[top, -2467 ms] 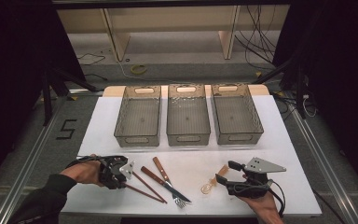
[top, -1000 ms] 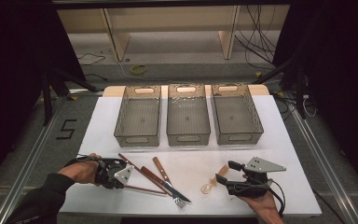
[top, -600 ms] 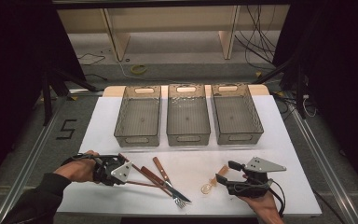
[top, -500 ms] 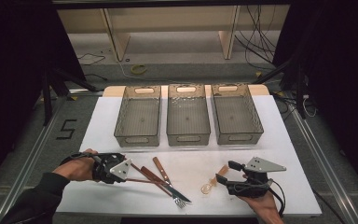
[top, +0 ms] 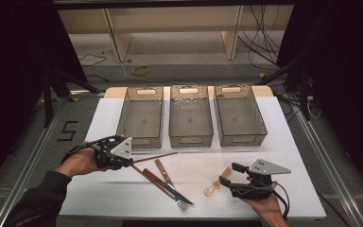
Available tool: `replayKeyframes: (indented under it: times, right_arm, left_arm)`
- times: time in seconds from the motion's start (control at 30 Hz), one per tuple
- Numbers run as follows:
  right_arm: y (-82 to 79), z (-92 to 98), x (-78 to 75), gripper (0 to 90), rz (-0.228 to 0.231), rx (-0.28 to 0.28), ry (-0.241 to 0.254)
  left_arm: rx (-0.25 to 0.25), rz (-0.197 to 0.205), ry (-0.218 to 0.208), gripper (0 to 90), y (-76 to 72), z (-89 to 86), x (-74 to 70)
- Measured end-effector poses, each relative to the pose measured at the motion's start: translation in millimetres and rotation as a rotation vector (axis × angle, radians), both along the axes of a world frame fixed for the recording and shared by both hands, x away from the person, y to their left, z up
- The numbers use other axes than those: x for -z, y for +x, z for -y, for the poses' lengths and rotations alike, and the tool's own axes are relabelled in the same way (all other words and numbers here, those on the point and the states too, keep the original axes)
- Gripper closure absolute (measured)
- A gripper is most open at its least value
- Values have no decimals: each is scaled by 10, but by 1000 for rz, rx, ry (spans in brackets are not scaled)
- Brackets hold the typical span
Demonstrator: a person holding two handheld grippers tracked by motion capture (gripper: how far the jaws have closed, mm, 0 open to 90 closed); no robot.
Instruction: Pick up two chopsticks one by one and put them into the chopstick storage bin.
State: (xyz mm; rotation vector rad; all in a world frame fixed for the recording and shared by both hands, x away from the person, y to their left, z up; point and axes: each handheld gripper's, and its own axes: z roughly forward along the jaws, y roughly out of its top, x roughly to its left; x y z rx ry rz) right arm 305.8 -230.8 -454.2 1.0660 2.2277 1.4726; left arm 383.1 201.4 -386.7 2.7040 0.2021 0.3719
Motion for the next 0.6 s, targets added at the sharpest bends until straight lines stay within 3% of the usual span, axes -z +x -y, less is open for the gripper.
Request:
replayKeyframes:
  times: [0.27,0.43,0.6]
  right_arm:
    - [2,2,0,289,1,-1,0]
    - [-1,1,-2,289,1,-2,1]
    - [-1,2,-4,289,2,-3,1]
  left_arm:
    - [-152,19,-76,827,193,-1,-208]
    - [-256,18,-144,827,366,-34,-315]
    - [-352,30,-184,827,561,-73,-394]
